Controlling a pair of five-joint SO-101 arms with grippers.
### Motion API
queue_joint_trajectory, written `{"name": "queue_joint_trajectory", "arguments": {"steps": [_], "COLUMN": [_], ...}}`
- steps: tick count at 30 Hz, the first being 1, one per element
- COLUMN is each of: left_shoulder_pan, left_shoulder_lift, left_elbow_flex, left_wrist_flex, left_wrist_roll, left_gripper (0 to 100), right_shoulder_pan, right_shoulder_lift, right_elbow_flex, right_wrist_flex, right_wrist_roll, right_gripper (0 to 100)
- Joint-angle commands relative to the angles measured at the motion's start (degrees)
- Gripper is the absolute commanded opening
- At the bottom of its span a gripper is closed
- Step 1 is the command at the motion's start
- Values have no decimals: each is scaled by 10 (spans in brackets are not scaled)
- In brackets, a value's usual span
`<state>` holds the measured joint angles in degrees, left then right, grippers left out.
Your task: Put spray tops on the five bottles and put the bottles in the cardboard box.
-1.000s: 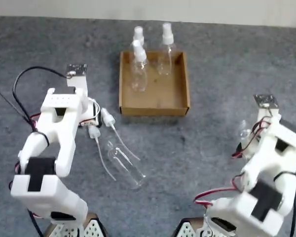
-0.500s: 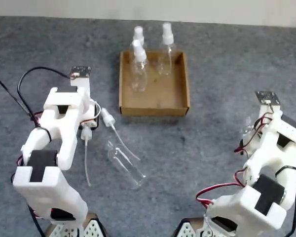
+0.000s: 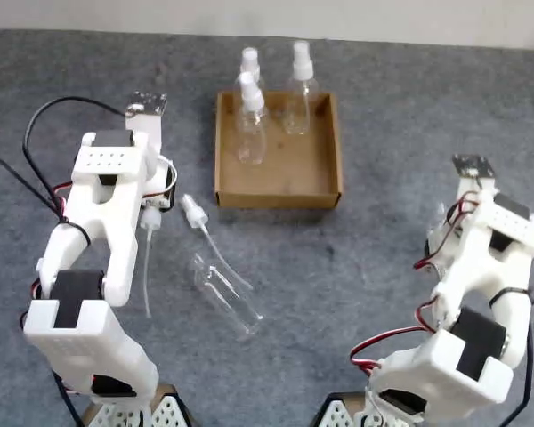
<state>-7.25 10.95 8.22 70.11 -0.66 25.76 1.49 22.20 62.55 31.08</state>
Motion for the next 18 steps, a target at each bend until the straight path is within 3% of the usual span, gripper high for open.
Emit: {"name": "queue_joint_trajectory", "arguments": {"steps": [1,5,12,18], "left_shoulder_pan": [-3,0,3,17], "left_shoulder_lift": [-7,-28,-198,-328], "left_elbow_flex": [-25,-15,103,219], "left_wrist_flex": [6,4,2,1], "left_wrist_roll": [-21,-31,-46,-47], "left_gripper": [4,4,3,5], "right_shoulder_pan": [-11,-19,-41,-31], "right_shoulder_lift": [-5,-4,1,117], "right_elbow_flex": [-63,-85,-87,-224], "right_wrist_flex": [7,7,1,36], "right_wrist_roll": [-31,-36,-34,-36], "right_gripper": [211,276,283,283]}}
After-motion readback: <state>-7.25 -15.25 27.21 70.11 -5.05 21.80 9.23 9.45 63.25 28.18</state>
